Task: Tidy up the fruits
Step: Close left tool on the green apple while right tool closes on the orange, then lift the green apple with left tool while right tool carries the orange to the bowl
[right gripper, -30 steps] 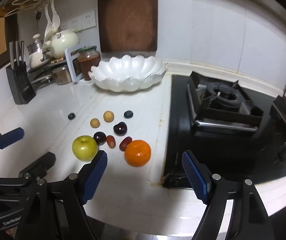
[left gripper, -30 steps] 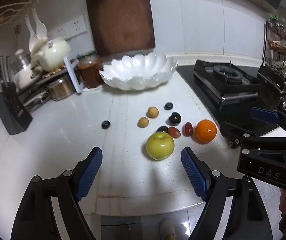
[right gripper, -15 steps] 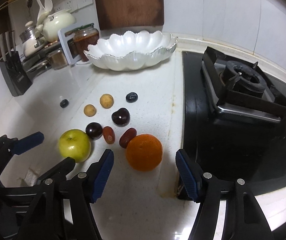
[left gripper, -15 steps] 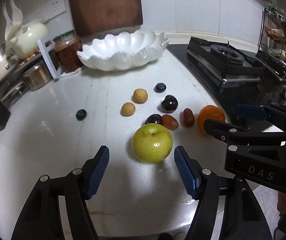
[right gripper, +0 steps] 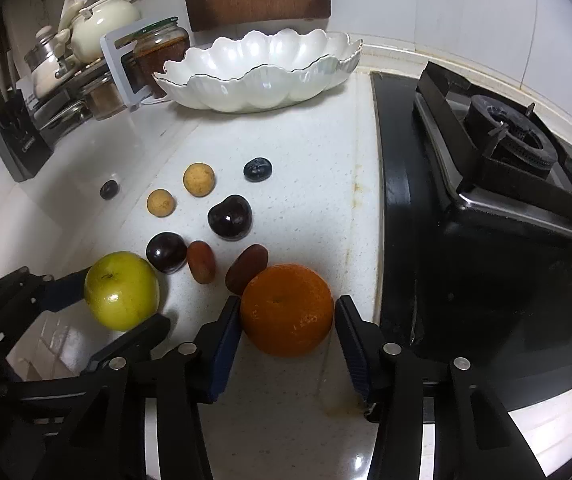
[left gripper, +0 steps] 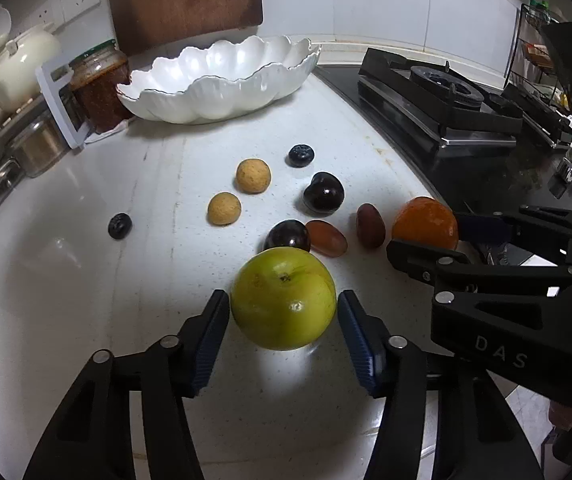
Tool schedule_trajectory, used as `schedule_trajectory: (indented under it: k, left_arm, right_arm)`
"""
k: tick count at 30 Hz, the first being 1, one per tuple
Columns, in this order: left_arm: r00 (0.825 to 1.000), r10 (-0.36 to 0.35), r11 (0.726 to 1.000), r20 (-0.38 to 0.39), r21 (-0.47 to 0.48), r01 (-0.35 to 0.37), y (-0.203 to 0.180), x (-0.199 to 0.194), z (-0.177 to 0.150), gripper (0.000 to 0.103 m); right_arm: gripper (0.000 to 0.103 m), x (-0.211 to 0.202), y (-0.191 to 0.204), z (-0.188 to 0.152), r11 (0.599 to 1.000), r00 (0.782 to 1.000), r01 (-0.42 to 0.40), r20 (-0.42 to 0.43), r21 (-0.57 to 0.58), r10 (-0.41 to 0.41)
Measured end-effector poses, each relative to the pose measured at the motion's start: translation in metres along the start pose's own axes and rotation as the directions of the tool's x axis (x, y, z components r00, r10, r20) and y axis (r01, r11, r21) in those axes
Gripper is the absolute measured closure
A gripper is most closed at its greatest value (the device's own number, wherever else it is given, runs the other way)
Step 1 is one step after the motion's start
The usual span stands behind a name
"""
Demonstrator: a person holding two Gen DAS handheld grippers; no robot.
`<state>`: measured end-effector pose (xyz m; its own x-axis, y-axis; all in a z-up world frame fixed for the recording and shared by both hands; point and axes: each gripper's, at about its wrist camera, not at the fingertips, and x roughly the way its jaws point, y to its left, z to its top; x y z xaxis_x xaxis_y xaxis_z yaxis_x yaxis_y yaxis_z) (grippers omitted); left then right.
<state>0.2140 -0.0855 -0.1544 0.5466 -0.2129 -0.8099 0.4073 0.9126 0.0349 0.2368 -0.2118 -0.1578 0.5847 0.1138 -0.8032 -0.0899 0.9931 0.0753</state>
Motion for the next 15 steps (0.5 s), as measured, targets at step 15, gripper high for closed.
schedule_trajectory:
  k: [15]
  left_arm:
    - [0.999, -0.002, 1.0, 0.035, -0.017, 0.003, 0.007, -0.011, 0.003, 0.055]
  right_arm:
    - [0.059, -0.008, 0.001, 0.002, 1.0, 1.0, 0.001, 0.03, 0.006, -0.001]
